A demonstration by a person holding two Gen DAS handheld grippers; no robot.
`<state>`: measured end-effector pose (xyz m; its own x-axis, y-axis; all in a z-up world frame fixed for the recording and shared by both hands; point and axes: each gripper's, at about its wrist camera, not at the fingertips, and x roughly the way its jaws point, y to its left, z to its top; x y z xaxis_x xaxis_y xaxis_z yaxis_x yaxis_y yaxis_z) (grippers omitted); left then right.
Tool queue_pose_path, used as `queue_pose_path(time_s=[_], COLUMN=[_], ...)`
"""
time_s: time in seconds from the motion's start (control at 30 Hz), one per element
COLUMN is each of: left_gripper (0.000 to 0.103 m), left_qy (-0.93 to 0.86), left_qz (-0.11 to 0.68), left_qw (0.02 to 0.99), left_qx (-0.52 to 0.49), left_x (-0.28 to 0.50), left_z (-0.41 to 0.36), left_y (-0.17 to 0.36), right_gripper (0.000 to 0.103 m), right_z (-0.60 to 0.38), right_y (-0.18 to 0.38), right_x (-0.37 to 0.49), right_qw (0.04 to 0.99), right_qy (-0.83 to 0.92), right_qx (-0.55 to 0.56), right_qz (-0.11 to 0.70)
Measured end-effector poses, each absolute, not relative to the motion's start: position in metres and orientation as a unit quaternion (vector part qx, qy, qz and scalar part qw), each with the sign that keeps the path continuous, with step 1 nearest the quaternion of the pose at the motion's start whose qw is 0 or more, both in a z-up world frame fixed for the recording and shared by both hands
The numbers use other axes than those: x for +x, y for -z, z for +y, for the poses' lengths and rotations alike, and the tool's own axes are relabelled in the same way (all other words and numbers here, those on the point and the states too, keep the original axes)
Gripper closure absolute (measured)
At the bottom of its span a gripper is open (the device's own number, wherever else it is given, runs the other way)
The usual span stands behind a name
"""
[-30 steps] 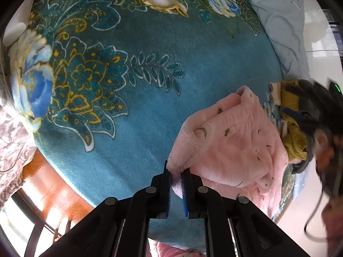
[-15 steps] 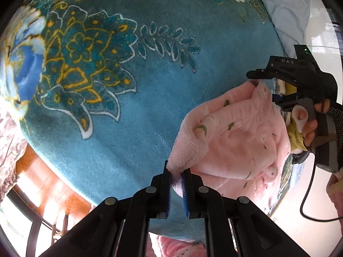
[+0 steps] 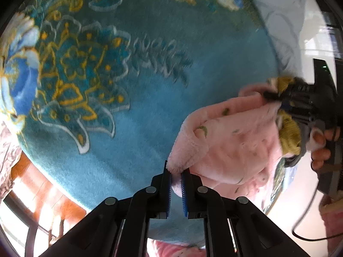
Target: Fold clothes
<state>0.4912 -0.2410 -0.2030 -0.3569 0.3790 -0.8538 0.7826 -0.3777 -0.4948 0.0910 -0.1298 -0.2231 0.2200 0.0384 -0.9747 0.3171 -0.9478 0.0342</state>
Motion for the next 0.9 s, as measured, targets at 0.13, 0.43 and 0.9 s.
queue_pose_path(time_s=[0.13,0.43,0.9], left_gripper=[0.095,0.095,0.048], left_qy=[0.67,0.589,0.639], left_qz=[0.512,0.585,0.558], left_qw=[0.187,0.246,0.13], left_qx=[0.503,0.5,0.514], left_x=[0.496,0.519,0.439], left_z=[-0.256,-0.292,-0.274], left_y=[0.171,0.214,0.242], right_gripper=[0.082,0.081,0.081], right_z=[-0.145,-0.147,-0.152], right_y=[0.16,0.218,0.21], right_x=[0.071,0.048,0.022], right_qw=[0.167,0.098,0.115], right_qy=[0.719,0.694,0.708], right_qx=[0.672,0.713,0.696], right_qz=[0.066,-0.002,0.037])
